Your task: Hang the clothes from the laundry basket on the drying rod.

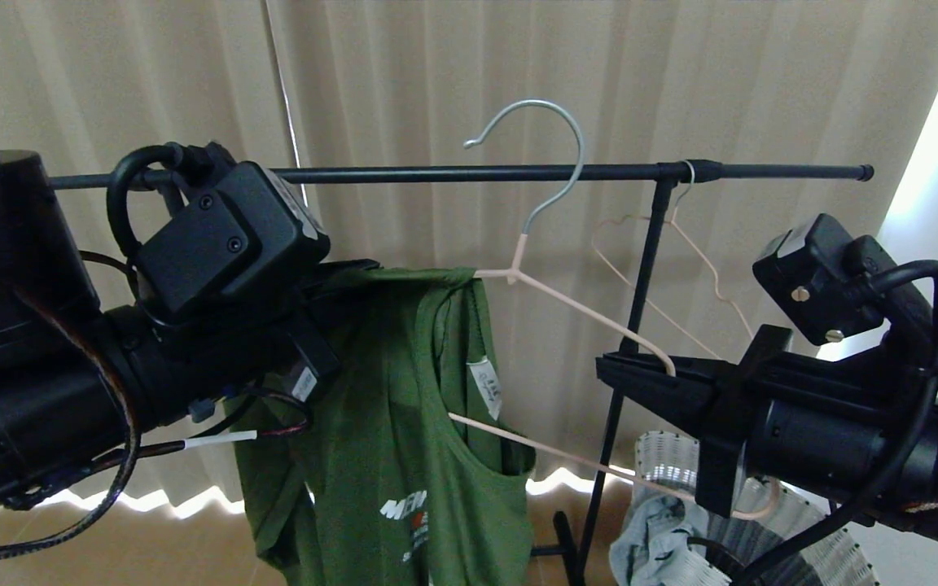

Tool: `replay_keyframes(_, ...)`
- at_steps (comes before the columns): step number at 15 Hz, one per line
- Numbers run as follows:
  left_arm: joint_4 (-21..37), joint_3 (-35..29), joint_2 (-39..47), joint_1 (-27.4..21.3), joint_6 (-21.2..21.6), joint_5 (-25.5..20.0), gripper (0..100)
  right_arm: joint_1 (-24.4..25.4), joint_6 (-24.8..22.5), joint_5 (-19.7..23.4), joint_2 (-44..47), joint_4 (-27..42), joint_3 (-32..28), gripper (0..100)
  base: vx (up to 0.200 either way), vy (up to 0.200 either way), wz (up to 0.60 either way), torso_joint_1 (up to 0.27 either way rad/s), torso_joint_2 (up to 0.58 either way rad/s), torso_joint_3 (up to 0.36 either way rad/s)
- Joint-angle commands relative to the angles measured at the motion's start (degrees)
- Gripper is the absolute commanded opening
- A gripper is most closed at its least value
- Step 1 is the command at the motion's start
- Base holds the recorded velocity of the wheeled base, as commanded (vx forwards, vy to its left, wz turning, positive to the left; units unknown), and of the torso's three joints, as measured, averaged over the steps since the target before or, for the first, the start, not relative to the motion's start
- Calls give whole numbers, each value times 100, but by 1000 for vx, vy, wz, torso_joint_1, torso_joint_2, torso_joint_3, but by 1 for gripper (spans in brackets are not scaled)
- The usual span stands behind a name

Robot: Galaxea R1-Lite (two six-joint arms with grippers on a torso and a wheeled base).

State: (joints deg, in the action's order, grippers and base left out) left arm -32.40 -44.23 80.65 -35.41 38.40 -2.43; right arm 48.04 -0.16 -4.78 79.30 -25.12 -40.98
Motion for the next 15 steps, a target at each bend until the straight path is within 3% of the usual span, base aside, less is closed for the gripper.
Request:
replay_keyframes(1,-3,11,12,-1,1,5,0,3,-2,3,7,-1,3,0,0,0,0,0,0,0)
replay_keyframes(6,-12,204,-41,-1,-34,23,0,-23,-2,-6,-37,34,29,0,0,0,0,0,0,0)
replay_keyframes(7,-20,248,-50,-1,-26,32,0,-32,-2,-6,-37,52,29,100,0,0,0,0,0,0)
replay_keyframes(11,-12,353,-102,17,-140,269,0,-260,-116,-76,-143,8,354,100,0,0,0,0,0,0)
replay_keyframes(13,-12,309,-50,8,-658,1051,0,-665,-362,-67,-424,-28,882,100,0,0,0,0,0,0)
replay_keyframes(15,-12,230,65,-9,-1019,1376,0,-709,-353,-41,-574,-28,1101,100,0,0,0,0,0,0)
